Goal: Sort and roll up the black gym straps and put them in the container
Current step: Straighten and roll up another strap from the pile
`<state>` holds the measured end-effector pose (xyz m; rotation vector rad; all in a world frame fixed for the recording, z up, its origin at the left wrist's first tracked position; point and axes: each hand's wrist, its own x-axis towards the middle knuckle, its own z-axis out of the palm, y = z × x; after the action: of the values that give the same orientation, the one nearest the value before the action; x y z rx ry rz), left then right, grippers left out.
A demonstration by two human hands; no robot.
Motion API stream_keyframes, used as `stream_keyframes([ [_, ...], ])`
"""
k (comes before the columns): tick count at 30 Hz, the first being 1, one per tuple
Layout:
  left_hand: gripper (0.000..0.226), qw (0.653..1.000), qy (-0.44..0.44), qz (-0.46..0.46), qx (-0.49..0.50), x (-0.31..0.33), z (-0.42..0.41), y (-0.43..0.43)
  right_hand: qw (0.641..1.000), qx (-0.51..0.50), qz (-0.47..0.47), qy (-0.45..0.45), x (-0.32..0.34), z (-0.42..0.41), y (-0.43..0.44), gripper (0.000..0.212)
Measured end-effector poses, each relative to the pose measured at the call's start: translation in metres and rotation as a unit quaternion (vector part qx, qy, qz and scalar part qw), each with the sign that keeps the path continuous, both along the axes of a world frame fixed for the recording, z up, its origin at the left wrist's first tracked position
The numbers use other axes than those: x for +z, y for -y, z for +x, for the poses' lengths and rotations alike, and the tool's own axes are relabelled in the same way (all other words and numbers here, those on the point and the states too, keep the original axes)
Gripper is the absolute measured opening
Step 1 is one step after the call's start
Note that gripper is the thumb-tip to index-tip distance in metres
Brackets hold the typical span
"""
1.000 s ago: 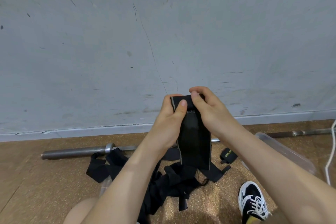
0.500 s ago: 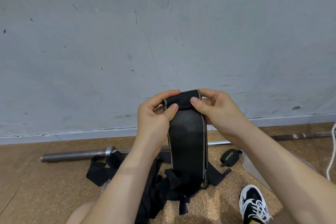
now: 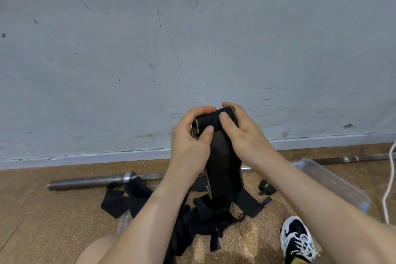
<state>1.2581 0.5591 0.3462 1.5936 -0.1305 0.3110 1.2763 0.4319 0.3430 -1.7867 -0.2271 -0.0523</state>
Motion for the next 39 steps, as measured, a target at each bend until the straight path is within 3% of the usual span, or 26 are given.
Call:
stream_keyframes([
  [6,0.048,0.999,0.027,0.012,0.018,0.001,0.005,-0.004,0.99,0.038,0.126,-0.051,0.009,0.002,0.008,0.01],
  [10,0.038,0.99,-0.055,-0.059,-0.117,0.004,0.008,-0.008,0.978,0.014,0.198,-0.061,0.01,0.001,0.01,0.007],
  [13,0.033,0.983,-0.132,-0.05,-0.12,0.002,0.008,-0.007,0.986,-0.011,0.161,-0.026,0.005,0.001,0.008,0.016],
  [16,0.017,0.984,-0.144,-0.043,-0.092,-0.004,0.009,0.0,0.996,-0.023,0.087,0.023,-0.002,-0.003,-0.001,0.029],
  [19,0.014,0.984,-0.151,-0.057,-0.081,-0.007,0.008,0.004,0.998,-0.032,-0.025,0.042,0.0,-0.004,-0.004,0.054],
  [21,0.013,0.989,-0.125,-0.069,-0.036,-0.006,0.009,0.004,0.998,-0.001,-0.049,0.034,-0.001,-0.004,-0.004,0.06],
  [24,0.025,0.991,-0.091,-0.101,0.017,-0.005,0.011,-0.001,0.997,0.027,-0.07,0.012,-0.004,-0.006,-0.006,0.057],
  [27,0.033,0.993,-0.081,-0.085,0.018,0.002,0.008,-0.006,0.998,-0.019,-0.063,0.021,-0.002,0.0,-0.003,0.045],
  [33,0.03,0.998,-0.052,-0.044,-0.013,0.004,0.004,0.002,0.996,-0.025,0.082,-0.039,0.004,0.003,0.001,0.026],
  [35,0.024,0.992,-0.082,-0.085,-0.047,0.005,0.003,0.005,0.997,-0.041,0.06,-0.008,0.001,0.001,0.0,0.029],
  [39,0.024,0.986,-0.122,-0.11,-0.001,0.002,0.007,0.005,0.999,-0.028,-0.012,0.018,-0.005,-0.006,-0.007,0.046],
])
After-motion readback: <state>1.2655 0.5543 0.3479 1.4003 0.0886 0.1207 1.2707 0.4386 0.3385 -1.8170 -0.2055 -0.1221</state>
